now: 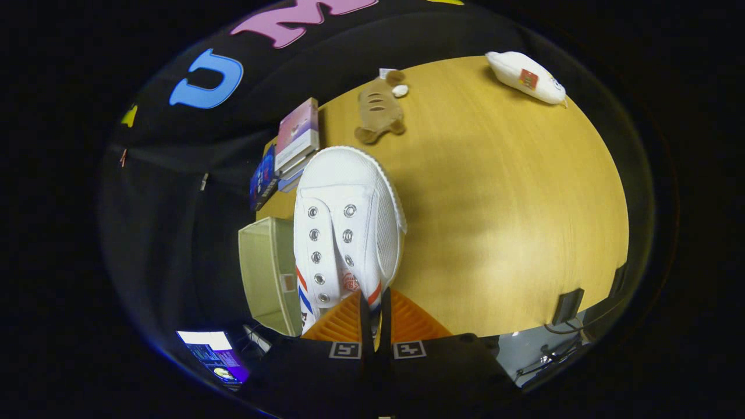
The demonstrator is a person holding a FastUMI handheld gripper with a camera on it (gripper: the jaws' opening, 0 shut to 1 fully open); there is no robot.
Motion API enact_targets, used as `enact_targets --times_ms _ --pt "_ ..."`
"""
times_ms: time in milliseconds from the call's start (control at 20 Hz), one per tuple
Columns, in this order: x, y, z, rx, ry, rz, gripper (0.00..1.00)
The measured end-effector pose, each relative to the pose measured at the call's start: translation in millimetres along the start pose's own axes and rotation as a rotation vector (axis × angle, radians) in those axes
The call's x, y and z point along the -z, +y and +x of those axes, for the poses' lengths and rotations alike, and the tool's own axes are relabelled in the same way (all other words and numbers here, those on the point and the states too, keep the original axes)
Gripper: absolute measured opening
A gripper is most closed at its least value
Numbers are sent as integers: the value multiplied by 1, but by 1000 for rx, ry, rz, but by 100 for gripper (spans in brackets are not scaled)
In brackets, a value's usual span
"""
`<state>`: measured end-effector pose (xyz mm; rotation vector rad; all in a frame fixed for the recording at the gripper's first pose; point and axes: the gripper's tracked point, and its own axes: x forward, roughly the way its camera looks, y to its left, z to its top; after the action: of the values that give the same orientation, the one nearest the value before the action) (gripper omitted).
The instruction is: Open the storage box then place both shoes into the box .Put the left shoe in first, then the right shoe, with the right side of both shoes facing outward in a uniform manner.
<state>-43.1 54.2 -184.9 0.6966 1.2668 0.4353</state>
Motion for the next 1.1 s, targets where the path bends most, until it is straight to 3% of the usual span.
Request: enact_targets --times_ms 250,500,1100 --pt "13 103 13 -63 59 -57 5" --pt "37 165 51 -29 154 -93 5" --pt "73 180 120 141 249 -126 6"
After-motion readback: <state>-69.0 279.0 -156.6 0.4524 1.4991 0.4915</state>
